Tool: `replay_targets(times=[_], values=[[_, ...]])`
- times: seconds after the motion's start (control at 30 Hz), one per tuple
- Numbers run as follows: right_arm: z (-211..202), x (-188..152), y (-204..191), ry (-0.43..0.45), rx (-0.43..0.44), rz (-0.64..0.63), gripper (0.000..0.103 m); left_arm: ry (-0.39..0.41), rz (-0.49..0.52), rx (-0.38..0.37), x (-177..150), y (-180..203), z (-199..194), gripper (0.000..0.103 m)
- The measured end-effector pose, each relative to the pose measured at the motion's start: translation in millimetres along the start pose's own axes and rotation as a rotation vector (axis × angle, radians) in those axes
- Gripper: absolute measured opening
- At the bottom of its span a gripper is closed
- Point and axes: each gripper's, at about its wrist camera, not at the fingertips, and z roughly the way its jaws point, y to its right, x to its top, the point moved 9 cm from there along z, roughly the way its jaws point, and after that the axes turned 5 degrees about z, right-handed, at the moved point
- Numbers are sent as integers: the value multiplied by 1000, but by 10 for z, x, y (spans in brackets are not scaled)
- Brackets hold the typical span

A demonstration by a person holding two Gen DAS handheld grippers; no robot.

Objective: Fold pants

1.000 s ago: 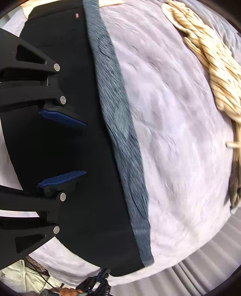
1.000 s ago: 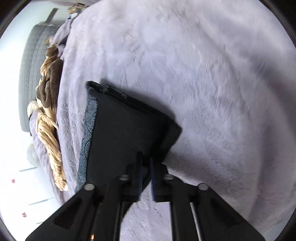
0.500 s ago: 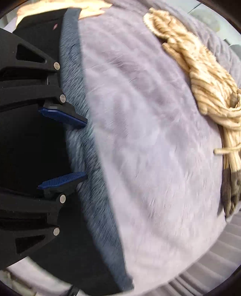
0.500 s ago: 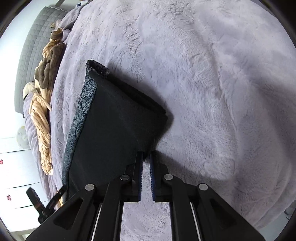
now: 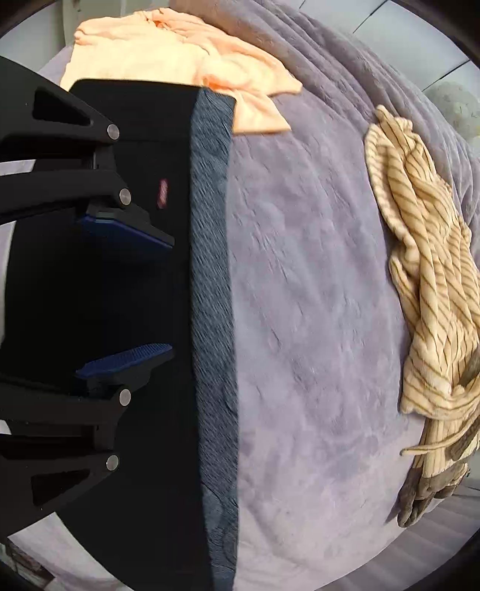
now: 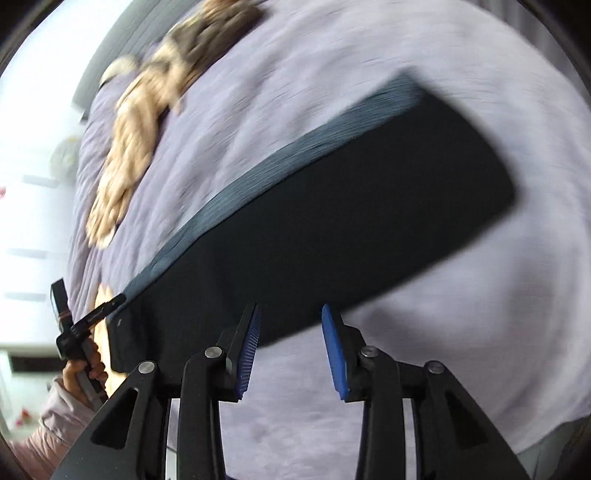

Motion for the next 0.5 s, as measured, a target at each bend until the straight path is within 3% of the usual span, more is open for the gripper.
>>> replay_targets(times=[0.13,0.23,0.27,0.37,0.5], values=[[536,-369,-884,-123,37,-159,38,-21,-2,29,-329,-686,150,54],[911,-842,-1486,-267,140,-186,38,-60,-42,53,-460,-1190,415,54],[1040,-1002,-1631,-308,180,-160,38,-74,-50,62,-561,-1303,457,54],[1501,-1442,-1943,-405,274,-34,38,-81,-81,7,-687,-1530,652,84],[1931,-1719,-2052,-415,310,123,38,-65,-36,-35,-672,-1531,691,86]])
